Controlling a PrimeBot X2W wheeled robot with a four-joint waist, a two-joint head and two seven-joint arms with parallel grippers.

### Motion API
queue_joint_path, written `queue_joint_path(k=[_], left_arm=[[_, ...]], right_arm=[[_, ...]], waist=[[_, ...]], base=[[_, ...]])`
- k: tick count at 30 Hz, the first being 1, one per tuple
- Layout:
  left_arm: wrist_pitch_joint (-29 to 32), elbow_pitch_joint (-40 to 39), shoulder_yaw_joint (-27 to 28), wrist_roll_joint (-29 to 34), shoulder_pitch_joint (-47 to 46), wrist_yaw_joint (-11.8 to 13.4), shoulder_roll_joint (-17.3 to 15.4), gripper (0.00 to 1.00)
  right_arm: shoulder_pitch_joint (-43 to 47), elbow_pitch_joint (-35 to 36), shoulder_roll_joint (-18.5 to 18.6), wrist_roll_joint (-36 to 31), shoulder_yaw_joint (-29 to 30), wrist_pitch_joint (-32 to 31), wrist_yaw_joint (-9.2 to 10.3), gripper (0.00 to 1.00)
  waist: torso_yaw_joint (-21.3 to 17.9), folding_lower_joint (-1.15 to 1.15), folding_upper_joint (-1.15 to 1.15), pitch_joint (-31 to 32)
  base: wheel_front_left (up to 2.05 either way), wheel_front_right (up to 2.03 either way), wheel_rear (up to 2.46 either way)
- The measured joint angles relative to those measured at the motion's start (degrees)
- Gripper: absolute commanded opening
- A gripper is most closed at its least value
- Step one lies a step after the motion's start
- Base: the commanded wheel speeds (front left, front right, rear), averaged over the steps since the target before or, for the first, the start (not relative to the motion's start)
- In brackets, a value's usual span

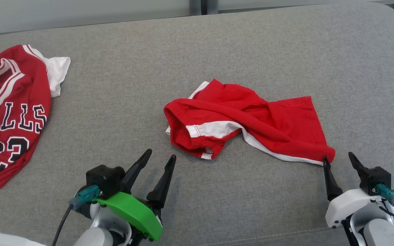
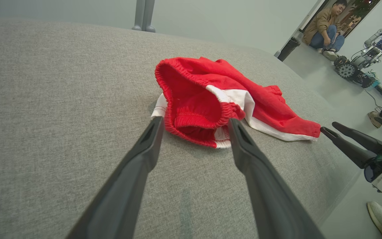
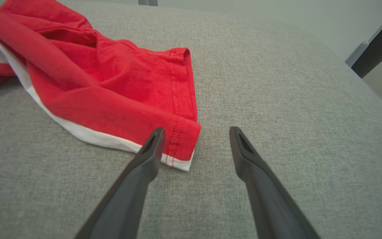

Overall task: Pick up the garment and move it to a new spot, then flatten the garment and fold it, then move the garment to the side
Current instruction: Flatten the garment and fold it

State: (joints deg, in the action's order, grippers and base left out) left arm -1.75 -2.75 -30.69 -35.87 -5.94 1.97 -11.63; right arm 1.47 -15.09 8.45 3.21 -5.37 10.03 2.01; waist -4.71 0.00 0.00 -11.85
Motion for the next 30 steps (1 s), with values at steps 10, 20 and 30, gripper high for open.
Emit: queue_joint_path(k=[10,20,30], left_arm=[[3.0,2.7,-0.6,-1.2,-4.8,-0.3,1.6,1.0],[4.5,5.2,-1.0,-1.3,-7.7,-1.0,2.8,1.0],[6.1,3.8,-2.7,-3.3,-8.7,-2.2,5.4,1.0]], right_arm=[[-4.1,-6.5,-1.6,0.1,-0.7,-0.3,-0.51,1.0],[-7.8,-10.9,-2.7,0.8,-0.7,1.5,-0.99,1.0],[-9.7,-14.2,-2.9,0.9,-1.1,3.1,-1.47,1.0]], waist=[[0.1,0.0,0.0,-3.7],[-0.4,0.0,0.0,-4.7],[-0.9,0.0,0.0,-4.9]], base=[[0.0,0.0,0.0],[0.0,0.0,0.0],[0.0,0.0,0.0]])
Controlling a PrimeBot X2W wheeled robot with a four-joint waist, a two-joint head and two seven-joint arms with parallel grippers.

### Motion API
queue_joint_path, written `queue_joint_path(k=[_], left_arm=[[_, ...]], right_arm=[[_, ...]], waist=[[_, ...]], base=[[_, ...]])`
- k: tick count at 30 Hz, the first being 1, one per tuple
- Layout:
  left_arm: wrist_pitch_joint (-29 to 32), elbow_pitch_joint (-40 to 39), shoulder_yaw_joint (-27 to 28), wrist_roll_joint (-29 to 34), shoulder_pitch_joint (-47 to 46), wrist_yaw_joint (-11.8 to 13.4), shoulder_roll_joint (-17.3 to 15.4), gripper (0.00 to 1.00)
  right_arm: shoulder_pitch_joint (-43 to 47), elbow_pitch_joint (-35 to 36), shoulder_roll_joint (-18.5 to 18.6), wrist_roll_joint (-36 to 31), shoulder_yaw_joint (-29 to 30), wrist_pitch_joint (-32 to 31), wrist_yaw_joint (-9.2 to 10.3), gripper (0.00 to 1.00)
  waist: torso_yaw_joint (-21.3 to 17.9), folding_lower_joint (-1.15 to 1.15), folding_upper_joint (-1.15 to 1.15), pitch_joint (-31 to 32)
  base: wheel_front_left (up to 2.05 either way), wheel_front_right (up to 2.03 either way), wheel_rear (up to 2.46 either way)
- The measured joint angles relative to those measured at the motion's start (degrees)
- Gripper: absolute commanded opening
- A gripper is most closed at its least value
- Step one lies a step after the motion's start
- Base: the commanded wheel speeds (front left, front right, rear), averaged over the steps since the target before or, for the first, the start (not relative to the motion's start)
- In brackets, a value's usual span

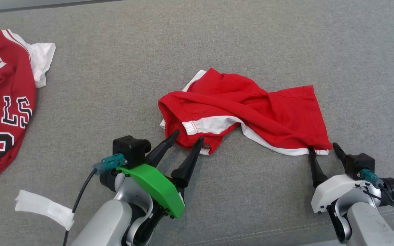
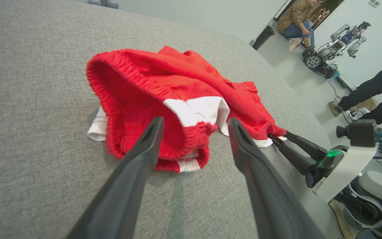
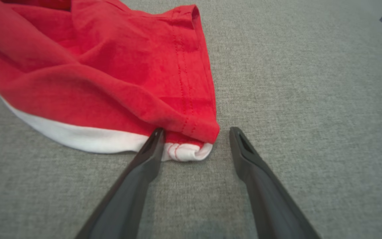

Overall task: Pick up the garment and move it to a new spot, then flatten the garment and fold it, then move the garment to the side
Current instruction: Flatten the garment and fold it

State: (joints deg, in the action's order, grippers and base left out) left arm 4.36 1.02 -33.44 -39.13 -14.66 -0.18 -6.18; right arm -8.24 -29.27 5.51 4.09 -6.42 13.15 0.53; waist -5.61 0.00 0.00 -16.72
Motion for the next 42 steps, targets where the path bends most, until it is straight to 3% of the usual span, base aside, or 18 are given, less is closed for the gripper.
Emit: queue_joint_path(k=[16,20,24,29,42], left_arm=[[2.7,-3.0,-1.8,-1.0,-1.8,-0.3,0.4,1.0],[2.8,-3.0,-1.7,-1.0,-1.8,-0.1,0.5,1.0],[3.2,-2.5,-1.5,-1.0,-1.7,0.8,0.5,1.0],[3.1,-1.4,0.2,1.0,-1.8,2.8,-0.5,1.0],[3.4,-0.6,0.7,1.1,-1.7,4.4,-0.5,1.0]], right_arm=[[-1.9,-3.6,-0.6,1.1,-0.5,1.5,-0.55,1.0],[-1.9,-4.2,-0.9,1.8,-0.9,1.8,-1.04,0.84],[-2.1,-4.5,-1.3,1.8,-1.5,2.0,-1.55,0.79],[-2.8,-5.1,-1.6,2.0,-1.8,2.0,-1.79,0.84],[-2.9,-5.7,-1.8,2.4,-1.5,2.5,-1.77,0.89]], waist=[[-0.5,0.0,0.0,0.3],[-0.7,0.0,0.0,0.3],[-1.3,0.0,0.0,0.2],[-2.3,0.0,0.0,0.0],[-2.8,0.0,0.0,-0.1]], base=[[0.0,0.0,0.0],[0.0,0.0,0.0],[0.0,0.0,0.0],[0.0,0.0,0.0],[0.0,0.0,0.0]])
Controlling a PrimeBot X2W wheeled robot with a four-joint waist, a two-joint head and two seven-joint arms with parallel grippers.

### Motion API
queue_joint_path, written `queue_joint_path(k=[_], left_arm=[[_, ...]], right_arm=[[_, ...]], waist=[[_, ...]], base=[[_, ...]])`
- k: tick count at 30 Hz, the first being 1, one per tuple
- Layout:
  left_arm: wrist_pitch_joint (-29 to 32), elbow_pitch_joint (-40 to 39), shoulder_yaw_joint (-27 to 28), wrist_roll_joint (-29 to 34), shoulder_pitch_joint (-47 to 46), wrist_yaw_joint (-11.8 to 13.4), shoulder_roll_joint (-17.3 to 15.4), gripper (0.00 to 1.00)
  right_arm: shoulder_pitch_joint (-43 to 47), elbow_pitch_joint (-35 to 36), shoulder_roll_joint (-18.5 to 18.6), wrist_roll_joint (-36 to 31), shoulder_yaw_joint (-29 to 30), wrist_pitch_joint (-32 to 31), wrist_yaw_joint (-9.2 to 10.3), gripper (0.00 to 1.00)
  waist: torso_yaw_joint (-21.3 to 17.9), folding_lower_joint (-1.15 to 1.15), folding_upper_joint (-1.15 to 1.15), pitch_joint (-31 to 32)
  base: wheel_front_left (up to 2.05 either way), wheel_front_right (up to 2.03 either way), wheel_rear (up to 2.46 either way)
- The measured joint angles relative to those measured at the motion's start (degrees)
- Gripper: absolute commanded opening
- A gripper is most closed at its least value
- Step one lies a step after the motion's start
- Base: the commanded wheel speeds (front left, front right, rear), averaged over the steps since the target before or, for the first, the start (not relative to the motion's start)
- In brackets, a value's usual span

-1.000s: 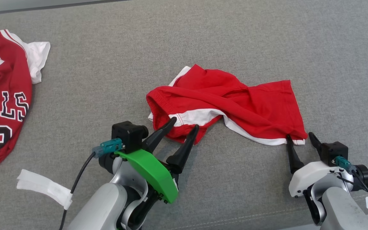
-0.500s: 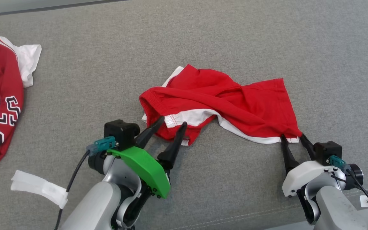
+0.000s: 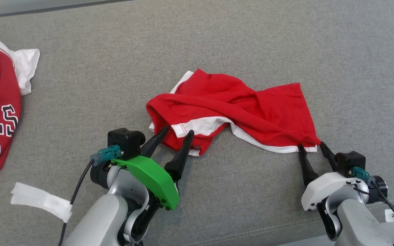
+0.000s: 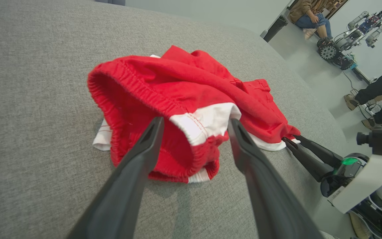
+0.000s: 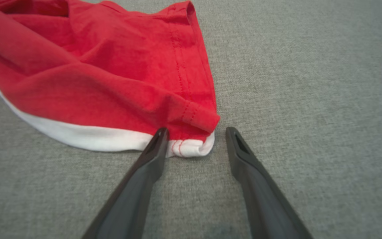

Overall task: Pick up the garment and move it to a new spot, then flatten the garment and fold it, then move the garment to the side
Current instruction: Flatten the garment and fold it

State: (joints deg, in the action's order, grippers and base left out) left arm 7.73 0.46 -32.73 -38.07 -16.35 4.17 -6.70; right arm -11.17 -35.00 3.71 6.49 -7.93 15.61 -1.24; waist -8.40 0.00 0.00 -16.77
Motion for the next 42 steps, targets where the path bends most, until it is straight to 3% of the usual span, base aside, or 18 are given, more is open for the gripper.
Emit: queue_joint_path(k=[6,8,10,13,15,17,18,19,20,21,22,24,27,34,42], left_arm=[[0.3,0.5,0.1,0.0,0.3,0.5,0.0,1.0],[0.3,0.5,0.1,-0.1,0.3,0.5,0.2,1.0],[0.3,0.3,0.0,-0.1,0.3,0.5,0.3,1.0],[0.4,0.3,-0.4,-0.1,0.3,0.5,0.4,0.96],[0.4,0.3,-0.5,-0.1,0.3,0.5,0.6,0.86],[0.4,0.3,-0.5,-0.2,0.3,0.5,0.8,0.71],[0.4,0.4,-0.5,-0.2,0.3,0.5,0.8,0.56],[0.4,0.4,-0.5,-0.3,0.3,0.5,0.8,0.41],[0.4,0.4,-0.5,-0.3,0.3,0.5,0.8,0.34],[0.3,0.5,-0.5,-0.5,0.3,0.5,0.8,0.03],[0.3,0.5,-0.5,-0.5,0.3,0.5,0.9,0.03],[0.3,0.6,-0.5,-0.6,0.3,0.5,0.9,0.0],[0.3,0.7,-0.4,-0.6,0.2,0.5,1.0,0.0],[-0.3,1.0,0.1,-1.2,0.1,0.4,1.3,0.0],[-0.8,-0.1,2.7,-2.8,-0.3,-0.3,1.1,0.0]], right_arm=[[-0.1,-0.1,0.0,0.1,0.0,0.0,0.0,0.9],[-0.1,-0.1,0.0,0.1,0.0,0.1,0.0,0.86],[-0.1,-0.1,0.0,0.1,0.0,0.1,0.0,0.8],[-0.1,-0.1,0.0,0.1,0.0,0.1,0.0,0.5],[-0.2,-0.1,0.0,0.1,0.0,0.1,-0.02,0.47],[-0.2,-0.1,0.0,0.1,-0.1,0.1,-0.26,0.44],[-0.2,-0.1,-0.1,0.1,-0.2,0.1,-0.29,0.43],[-0.3,-0.1,-0.1,0.1,-0.2,0.1,-0.4,0.34],[-0.4,-0.1,-0.1,0.1,-0.3,0.1,-0.62,0.29],[-0.4,-0.1,-0.1,0.1,-0.3,0.1,-0.74,0.26],[-0.4,-0.1,-0.2,0.1,-0.4,0.1,-0.77,0.26],[-0.4,-0.2,-0.2,0.1,-0.5,0.1,-1.0,0.08],[-0.4,-0.3,-0.2,0.1,-0.6,0.1,-1.26,0.0],[-0.6,-0.1,-0.2,0.8,-0.4,-0.1,-1.97,0.0],[-1.9,6.0,-0.3,7.6,0.7,-0.8,-5.44,0.0]], waist=[[0.0,0.0,0.0,-0.1],[0.0,0.0,0.0,-0.2],[0.1,0.0,0.0,-0.2],[0.1,0.0,0.0,-0.2],[0.0,0.0,0.0,-0.2],[0.0,0.0,0.0,-0.3],[-0.2,0.0,0.0,-0.3],[-0.2,0.0,0.0,-0.3],[-0.3,0.0,0.0,-0.3],[-0.3,0.0,0.0,-0.3],[-0.4,0.0,0.0,-0.3],[-0.5,0.0,0.0,-0.3],[-0.6,0.0,0.0,-0.2],[-0.6,0.0,0.0,0.4],[-0.4,0.0,0.0,2.0]], base=[[0.0,0.0,0.0],[0.0,0.0,0.0],[0.0,0.0,0.0],[0.0,0.0,0.0],[0.0,0.0,0.0],[0.0,0.0,0.0],[0.0,0.0,0.0],[0.0,0.0,0.0],[0.0,0.0,0.0],[0.0,0.0,0.0],[0.0,0.0,0.0],[0.0,0.0,0.0],[0.0,0.0,0.0],[0.0,0.0,0.0],[0.0,0.0,0.0]])
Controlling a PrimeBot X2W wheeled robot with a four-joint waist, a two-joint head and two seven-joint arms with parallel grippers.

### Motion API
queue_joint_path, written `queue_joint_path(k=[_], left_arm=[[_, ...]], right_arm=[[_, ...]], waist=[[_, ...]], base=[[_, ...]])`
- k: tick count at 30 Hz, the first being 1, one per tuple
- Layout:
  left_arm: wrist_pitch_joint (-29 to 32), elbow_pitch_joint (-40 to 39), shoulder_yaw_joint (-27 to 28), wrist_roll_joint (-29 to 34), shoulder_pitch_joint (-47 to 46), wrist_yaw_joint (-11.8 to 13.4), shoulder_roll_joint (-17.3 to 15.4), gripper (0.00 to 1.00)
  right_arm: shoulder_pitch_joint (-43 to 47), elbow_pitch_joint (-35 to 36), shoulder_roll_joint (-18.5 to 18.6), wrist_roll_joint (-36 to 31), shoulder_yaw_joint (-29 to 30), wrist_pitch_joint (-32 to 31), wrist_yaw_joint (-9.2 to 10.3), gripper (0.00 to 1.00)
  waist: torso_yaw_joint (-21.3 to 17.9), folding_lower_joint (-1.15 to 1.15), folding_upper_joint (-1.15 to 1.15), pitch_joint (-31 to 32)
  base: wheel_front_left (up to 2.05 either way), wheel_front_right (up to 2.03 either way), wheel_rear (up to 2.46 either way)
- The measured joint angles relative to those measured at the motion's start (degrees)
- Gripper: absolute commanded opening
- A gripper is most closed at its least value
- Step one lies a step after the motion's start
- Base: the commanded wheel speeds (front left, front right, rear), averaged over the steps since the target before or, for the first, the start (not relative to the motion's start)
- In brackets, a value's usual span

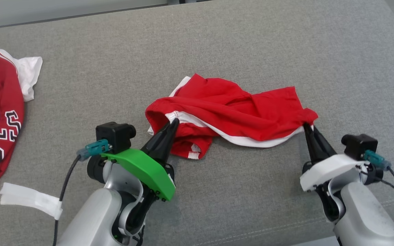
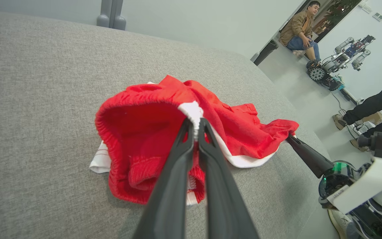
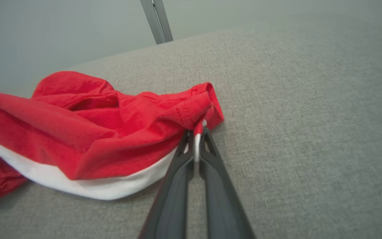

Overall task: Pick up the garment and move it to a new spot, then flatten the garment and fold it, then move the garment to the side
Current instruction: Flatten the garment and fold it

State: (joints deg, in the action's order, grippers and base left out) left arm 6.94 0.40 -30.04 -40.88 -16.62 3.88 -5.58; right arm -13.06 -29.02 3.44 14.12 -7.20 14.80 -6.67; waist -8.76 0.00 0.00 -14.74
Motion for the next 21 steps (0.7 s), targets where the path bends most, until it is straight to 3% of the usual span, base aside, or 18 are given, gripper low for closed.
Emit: queue_joint_path(k=[3,8,14,16,21], left_arm=[[0.1,-1.4,1.0,-1.2,-0.6,-0.8,-1.1,0.0],[2.6,-5.3,3.2,-3.6,-2.1,-2.2,-3.8,0.0],[8.3,-11.8,6.2,-8.7,-3.6,-3.8,-8.5,0.0],[9.5,-13.2,6.3,-9.6,-3.6,-4.0,-9.0,0.0],[15.3,-21.4,6.5,-14.5,-3.6,-4.3,-10.7,0.0]], right_arm=[[-2.2,2.8,0.0,4.1,-0.1,-0.1,-0.89,0.0],[-4.8,9.7,0.4,14.4,-1.9,-6.0,-0.81,0.0],[-5.8,19.6,5.8,26.8,-7.2,-17.2,-0.8,0.0],[-5.8,21.6,7.0,28.8,-7.4,-18.9,-0.79,0.0],[-5.1,34.5,11.3,36.7,-7.3,-25.4,-0.8,0.0]], waist=[[-0.1,0.0,0.0,1.1],[-0.3,0.0,0.0,3.4],[-0.5,0.0,0.0,6.5],[-0.5,0.0,0.0,7.0],[-0.9,0.0,0.0,9.1]], base=[[0.0,0.0,0.0],[0.0,0.0,0.0],[0.0,0.0,0.0],[0.0,0.0,0.0],[0.0,0.0,0.0]])
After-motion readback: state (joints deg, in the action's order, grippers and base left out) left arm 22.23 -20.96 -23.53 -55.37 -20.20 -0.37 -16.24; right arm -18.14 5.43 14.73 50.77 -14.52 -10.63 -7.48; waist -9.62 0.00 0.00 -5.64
